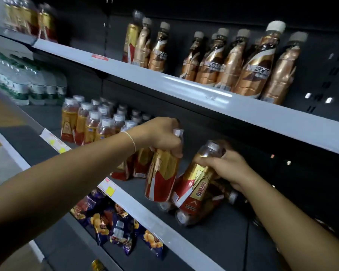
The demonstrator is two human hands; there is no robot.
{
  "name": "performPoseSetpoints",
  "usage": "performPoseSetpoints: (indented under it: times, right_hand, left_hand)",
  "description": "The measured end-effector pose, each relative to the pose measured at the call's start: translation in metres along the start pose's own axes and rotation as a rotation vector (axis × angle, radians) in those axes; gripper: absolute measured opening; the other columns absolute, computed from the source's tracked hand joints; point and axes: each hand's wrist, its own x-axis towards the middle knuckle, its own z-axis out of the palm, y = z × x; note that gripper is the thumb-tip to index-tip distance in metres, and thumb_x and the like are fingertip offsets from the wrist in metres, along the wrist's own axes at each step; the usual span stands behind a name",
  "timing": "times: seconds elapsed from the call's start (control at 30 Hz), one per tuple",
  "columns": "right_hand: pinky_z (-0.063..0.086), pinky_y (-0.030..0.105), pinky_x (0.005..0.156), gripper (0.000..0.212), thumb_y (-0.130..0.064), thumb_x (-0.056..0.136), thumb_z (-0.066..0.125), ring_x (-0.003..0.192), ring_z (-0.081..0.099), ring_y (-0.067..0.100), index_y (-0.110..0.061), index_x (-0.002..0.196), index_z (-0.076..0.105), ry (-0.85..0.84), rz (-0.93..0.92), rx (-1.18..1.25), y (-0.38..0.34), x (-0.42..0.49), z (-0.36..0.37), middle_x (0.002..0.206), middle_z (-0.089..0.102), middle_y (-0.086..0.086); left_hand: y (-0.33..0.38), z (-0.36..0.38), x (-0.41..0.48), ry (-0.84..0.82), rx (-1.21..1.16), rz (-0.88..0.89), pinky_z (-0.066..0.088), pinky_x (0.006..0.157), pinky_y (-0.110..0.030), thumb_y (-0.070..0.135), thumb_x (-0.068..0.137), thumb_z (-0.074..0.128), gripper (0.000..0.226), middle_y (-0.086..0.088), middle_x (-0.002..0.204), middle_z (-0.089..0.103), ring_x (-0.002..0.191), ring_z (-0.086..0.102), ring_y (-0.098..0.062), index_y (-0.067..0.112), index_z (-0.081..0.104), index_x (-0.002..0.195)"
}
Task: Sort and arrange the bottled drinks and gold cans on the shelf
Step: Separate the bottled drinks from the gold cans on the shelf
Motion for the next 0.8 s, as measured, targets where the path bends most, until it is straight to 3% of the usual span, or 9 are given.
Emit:
performPoseSetpoints:
  times: [0.07,0.13,0.27,0.33,0.4,0.47,0.53,0.63,0.8]
  right_hand:
    - [0.06,0.041,0.08,0.033,-0.047,0.048,0.089,0.074,0.073,0.014,-0.056,0.071,0.067,0.018,0.006,0.023,-0.006,0.017,0.017,0.07,0.073,-0.014]
    - [0.058,0.044,0.083,0.032,-0.052,0.048,0.087,0.079,0.072,0.018,-0.045,0.071,0.067,0.046,0.047,0.02,-0.011,0.036,0.032,0.072,0.074,-0.006]
    - [0.055,0.038,0.069,0.072,-0.05,0.045,0.088,0.083,0.066,0.017,-0.042,0.102,0.046,0.162,0.073,0.044,-0.019,0.071,0.051,0.093,0.063,-0.007]
    - [0.053,0.035,0.071,0.076,-0.046,0.045,0.091,0.084,0.061,0.013,-0.048,0.106,0.046,0.241,0.021,0.039,-0.021,0.085,0.056,0.095,0.059,-0.011]
    - [0.053,0.035,0.075,0.073,-0.04,0.05,0.093,0.085,0.057,0.009,-0.051,0.105,0.046,0.315,-0.033,-0.006,-0.018,0.096,0.06,0.093,0.055,-0.016]
    - [0.051,0.035,0.079,0.075,-0.033,0.057,0.092,0.092,0.056,0.012,-0.047,0.116,0.049,0.361,-0.051,-0.066,-0.012,0.106,0.066,0.096,0.054,-0.017]
    - [0.047,0.032,0.085,0.074,-0.024,0.064,0.089,0.099,0.057,0.018,-0.037,0.125,0.051,0.397,-0.065,-0.115,-0.006,0.115,0.073,0.108,0.06,-0.007]
    - [0.04,0.026,0.086,0.057,-0.02,0.079,0.079,0.102,0.06,0.023,-0.023,0.13,0.054,0.426,-0.085,-0.147,0.001,0.126,0.088,0.122,0.064,0.007]
    - [0.031,0.018,0.094,0.042,-0.012,0.09,0.066,0.116,0.056,0.026,-0.006,0.13,0.056,0.434,-0.114,-0.146,0.018,0.138,0.106,0.128,0.06,0.015]
  left_hand:
    - [-0.021,-0.004,0.009,0.021,0.004,0.02,0.06,0.076,-0.038,0.038,0.054,0.083,0.083,0.005,0.117,0.067,0.096,0.066,-0.016,0.027,0.053,0.13]
    - [-0.038,-0.005,0.018,0.043,0.039,0.043,0.056,0.083,-0.03,0.039,0.054,0.085,0.091,0.01,0.131,0.059,0.101,0.06,-0.009,0.024,0.049,0.136]
    - [-0.062,-0.002,0.04,0.024,0.089,0.069,0.047,0.081,-0.02,0.043,0.054,0.087,0.096,0.005,0.137,0.054,0.119,0.055,-0.015,0.017,0.047,0.138]
    - [-0.069,0.001,0.049,0.015,0.123,0.093,0.042,0.069,-0.013,0.042,0.055,0.087,0.084,0.003,0.12,0.061,0.105,0.058,-0.014,0.015,0.055,0.127]
    - [-0.074,0.007,0.058,0.019,0.157,0.127,0.034,0.052,-0.012,0.04,0.056,0.087,0.056,0.007,0.086,0.059,0.082,0.055,-0.011,0.016,0.06,0.099]
    - [-0.075,0.013,0.064,0.016,0.2,0.154,0.034,0.043,-0.017,0.035,0.06,0.083,0.041,0.008,0.065,0.049,0.063,0.053,-0.012,0.013,0.051,0.073]
    - [-0.072,0.019,0.067,0.013,0.28,0.2,0.032,0.039,-0.021,0.028,0.065,0.076,0.033,0.003,0.057,0.044,0.052,0.047,-0.015,0.016,0.045,0.063]
    - [-0.07,0.031,0.072,0.036,0.444,0.307,0.034,0.052,-0.026,0.032,0.072,0.066,0.022,-0.001,0.067,0.051,0.061,0.051,-0.024,0.019,0.048,0.076]
    - [-0.074,0.041,0.084,0.0,0.664,0.396,0.034,0.071,-0.034,0.04,0.078,0.063,0.035,-0.006,0.091,0.064,0.085,0.062,-0.029,0.019,0.054,0.104]
